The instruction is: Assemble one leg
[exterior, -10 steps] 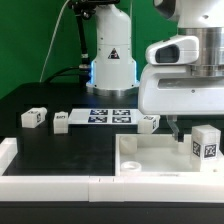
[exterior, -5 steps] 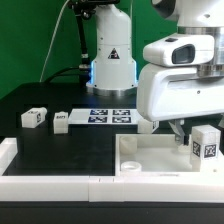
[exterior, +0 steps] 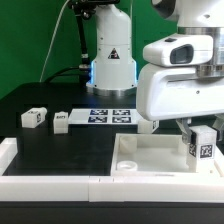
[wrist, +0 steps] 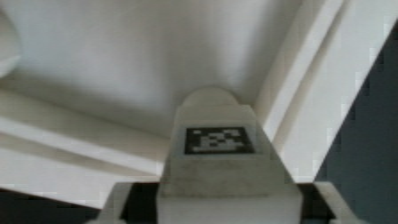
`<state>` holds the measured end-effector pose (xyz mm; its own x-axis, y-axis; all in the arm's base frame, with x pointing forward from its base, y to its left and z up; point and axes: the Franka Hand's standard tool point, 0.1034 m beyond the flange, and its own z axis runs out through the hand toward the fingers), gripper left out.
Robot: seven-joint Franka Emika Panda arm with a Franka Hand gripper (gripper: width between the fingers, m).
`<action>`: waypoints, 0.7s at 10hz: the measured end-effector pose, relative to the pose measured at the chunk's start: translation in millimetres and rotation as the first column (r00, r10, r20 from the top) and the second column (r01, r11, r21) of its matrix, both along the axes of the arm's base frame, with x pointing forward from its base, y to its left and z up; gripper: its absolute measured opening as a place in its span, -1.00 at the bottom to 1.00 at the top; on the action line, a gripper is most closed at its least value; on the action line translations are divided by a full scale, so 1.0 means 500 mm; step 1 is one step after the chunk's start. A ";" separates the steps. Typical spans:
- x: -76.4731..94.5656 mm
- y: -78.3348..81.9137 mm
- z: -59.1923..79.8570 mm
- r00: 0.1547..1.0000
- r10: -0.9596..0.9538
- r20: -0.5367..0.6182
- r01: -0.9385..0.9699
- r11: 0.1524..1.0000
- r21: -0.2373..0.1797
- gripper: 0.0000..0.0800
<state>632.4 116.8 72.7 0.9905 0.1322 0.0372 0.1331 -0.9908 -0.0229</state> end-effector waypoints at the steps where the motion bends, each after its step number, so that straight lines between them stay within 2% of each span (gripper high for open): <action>1: 0.002 0.002 0.000 0.989 -0.145 0.002 0.145 0.989 0.019 -0.27; 2: 0.003 0.004 0.001 0.939 -0.343 0.001 0.343 0.938 0.051 -0.27; 4: 0.003 0.003 0.001 0.825 -0.565 -0.006 0.564 0.823 0.072 -0.27; 6: 0.003 0.003 0.000 0.662 -0.749 -0.029 0.748 0.659 0.079 -0.27; 7: 0.003 0.002 0.000 0.513 -0.857 -0.055 0.857 0.508 0.080 -0.27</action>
Offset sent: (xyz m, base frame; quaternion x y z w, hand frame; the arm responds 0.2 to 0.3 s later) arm -0.0072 -0.0035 0.0002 0.0051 0.0294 0.2969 0.9544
